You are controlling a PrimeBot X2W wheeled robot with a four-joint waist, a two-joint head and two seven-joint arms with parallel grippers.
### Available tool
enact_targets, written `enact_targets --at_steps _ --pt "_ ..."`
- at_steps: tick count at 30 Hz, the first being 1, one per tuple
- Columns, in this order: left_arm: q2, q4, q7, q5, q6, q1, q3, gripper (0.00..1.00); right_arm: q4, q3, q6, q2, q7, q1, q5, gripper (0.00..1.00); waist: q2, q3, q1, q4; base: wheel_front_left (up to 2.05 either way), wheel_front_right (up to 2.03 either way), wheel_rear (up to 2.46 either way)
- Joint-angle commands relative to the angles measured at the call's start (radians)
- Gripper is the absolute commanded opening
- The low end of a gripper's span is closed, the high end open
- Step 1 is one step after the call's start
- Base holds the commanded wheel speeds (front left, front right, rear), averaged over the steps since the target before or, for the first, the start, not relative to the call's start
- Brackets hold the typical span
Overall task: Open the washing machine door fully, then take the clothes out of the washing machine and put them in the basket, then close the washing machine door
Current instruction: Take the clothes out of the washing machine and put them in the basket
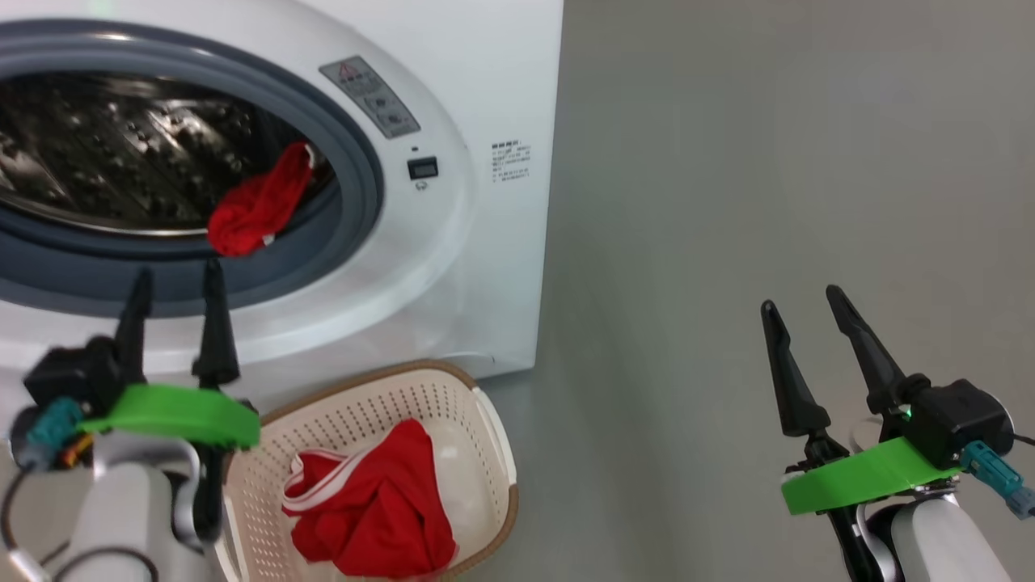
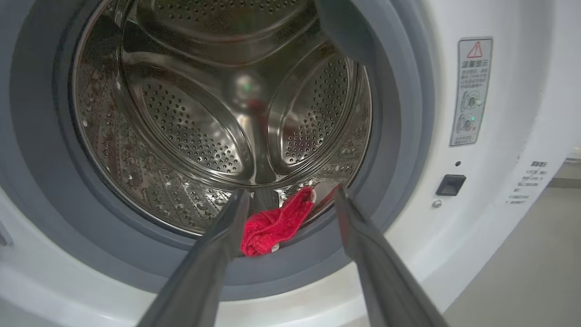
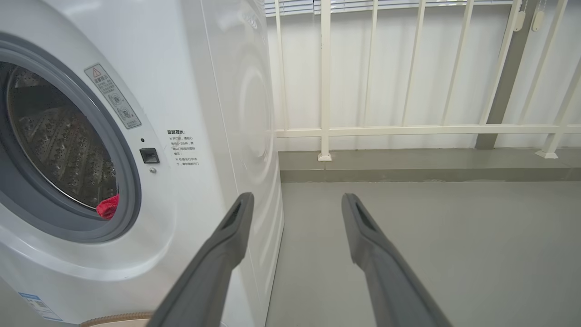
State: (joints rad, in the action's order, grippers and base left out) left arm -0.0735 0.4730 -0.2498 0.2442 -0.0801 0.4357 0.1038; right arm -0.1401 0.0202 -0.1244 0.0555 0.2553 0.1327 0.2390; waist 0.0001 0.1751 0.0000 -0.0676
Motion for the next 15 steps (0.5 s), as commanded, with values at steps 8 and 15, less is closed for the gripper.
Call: enact_targets --at_steps 8,15 --pt "-0.061 0.113 -0.012 -0.018 0.013 0.243 0.077 1.00 0.045 0.047 -0.006 0.003 0.006 0.083 0.000 1.00 -0.0001 0.183 0.0000 -0.033 0.00 0.00 0.00" --pt "-0.096 0.235 -0.012 -0.012 -0.003 0.414 0.096 1.00 0.055 0.052 -0.006 0.000 0.006 0.122 0.000 1.00 -0.0001 0.270 0.0000 -0.053 0.00 0.00 0.00"
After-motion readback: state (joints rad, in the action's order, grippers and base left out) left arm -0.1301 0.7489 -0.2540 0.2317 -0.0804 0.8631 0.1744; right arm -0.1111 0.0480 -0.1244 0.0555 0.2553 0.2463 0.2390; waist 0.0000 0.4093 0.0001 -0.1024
